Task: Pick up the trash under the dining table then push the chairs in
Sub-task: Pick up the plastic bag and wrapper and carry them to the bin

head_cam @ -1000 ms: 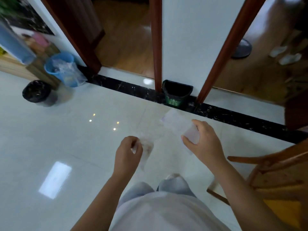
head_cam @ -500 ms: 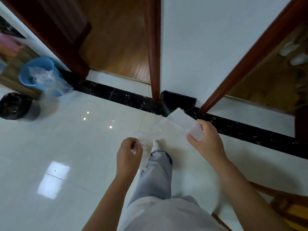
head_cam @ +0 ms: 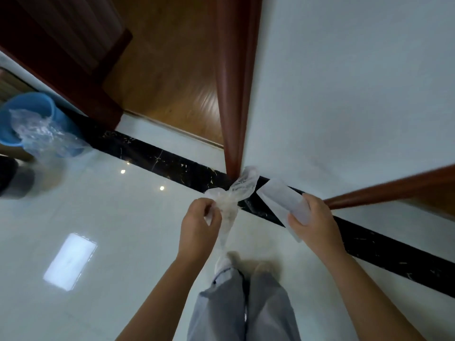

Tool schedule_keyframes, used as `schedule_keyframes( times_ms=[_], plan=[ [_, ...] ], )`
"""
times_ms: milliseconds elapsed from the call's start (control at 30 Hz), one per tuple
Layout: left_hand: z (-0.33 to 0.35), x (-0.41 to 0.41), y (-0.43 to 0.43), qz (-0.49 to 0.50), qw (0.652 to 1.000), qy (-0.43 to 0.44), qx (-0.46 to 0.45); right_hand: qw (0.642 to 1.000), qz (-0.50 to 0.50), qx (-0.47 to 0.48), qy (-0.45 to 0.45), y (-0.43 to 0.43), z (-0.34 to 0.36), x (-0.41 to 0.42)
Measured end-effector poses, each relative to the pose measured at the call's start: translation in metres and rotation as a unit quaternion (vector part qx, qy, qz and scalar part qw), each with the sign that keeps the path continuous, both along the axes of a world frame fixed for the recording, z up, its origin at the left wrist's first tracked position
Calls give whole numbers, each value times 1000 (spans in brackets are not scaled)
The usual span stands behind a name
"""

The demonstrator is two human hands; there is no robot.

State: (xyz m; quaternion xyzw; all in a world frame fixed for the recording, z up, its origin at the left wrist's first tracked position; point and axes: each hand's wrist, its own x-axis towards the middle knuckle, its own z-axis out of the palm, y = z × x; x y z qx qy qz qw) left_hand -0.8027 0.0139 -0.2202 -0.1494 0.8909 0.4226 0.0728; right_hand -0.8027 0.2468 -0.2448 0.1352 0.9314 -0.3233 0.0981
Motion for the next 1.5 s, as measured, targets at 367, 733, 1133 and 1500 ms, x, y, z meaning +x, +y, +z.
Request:
schedule_keyframes(
  times_ms=[367, 733, 1133, 1500],
  plan=[
    [-148, -41, 19, 49, 999, -11, -5, 991, 102, 53, -71, 30, -183, -64],
    [-239, -30, 9, 72, 997, -31, -8, 981, 141, 58, -118, 31, -282, -89],
    [-264, -45, 73, -49, 999, -9, -10, 990, 97, 101, 29, 68, -257, -37],
    [-326, -82, 141, -209, 978, -17, -21, 995, 4, 68, 73, 88, -261, -3]
  ],
)
